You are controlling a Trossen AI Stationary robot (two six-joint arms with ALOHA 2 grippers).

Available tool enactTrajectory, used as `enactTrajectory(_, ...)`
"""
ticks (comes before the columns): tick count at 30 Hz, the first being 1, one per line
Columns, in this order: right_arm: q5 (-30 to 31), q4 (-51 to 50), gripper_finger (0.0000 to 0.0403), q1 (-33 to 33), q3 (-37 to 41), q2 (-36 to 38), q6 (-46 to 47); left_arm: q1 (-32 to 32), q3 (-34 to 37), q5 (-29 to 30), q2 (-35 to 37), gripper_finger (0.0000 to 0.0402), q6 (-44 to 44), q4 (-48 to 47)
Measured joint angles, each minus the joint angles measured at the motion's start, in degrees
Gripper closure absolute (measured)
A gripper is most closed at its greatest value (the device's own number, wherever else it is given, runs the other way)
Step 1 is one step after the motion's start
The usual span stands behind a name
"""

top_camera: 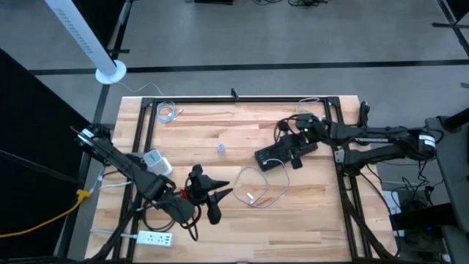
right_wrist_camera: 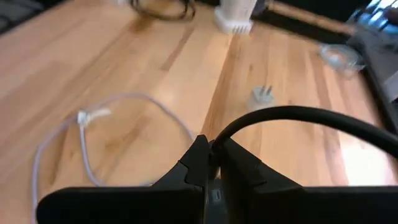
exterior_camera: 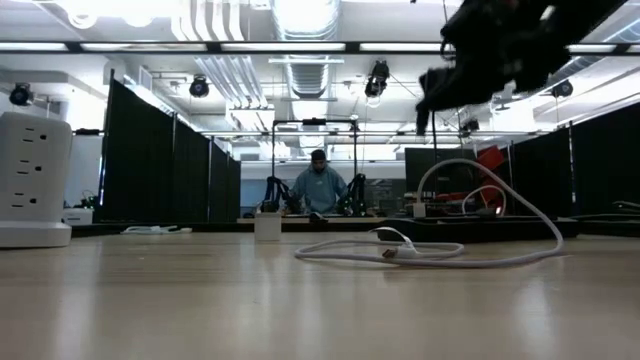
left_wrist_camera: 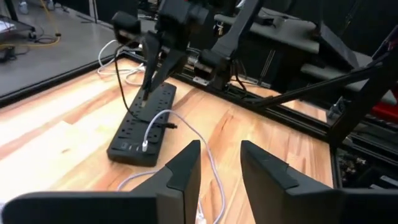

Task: Insert USB
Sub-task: Insert the right black charger cable into the black outlet extension

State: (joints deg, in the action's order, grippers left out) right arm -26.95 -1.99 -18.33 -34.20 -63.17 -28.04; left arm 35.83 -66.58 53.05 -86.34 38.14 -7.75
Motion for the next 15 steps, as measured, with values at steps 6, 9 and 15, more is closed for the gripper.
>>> enactTrajectory(6,-3.03,3.69,0.0390,-1.55,-0.01,-8.30,-5.54,0.00,2.01,-0.01,0.04,0.0329,0.14,1.76)
enactTrajectory(9,-4.60,6.40,0.0390,-1.59,-0.04,-11.66,-7.05,-0.02,2.20,-0.01,0.08,0.0331,-0.12,1.77)
enactTrajectory(15,-5.03,10.48,0.0390,-2.64,-0.04,-18.19,-8.04,-0.02,2.39,-0.01,0.08,0.0332,-0.17,1.71)
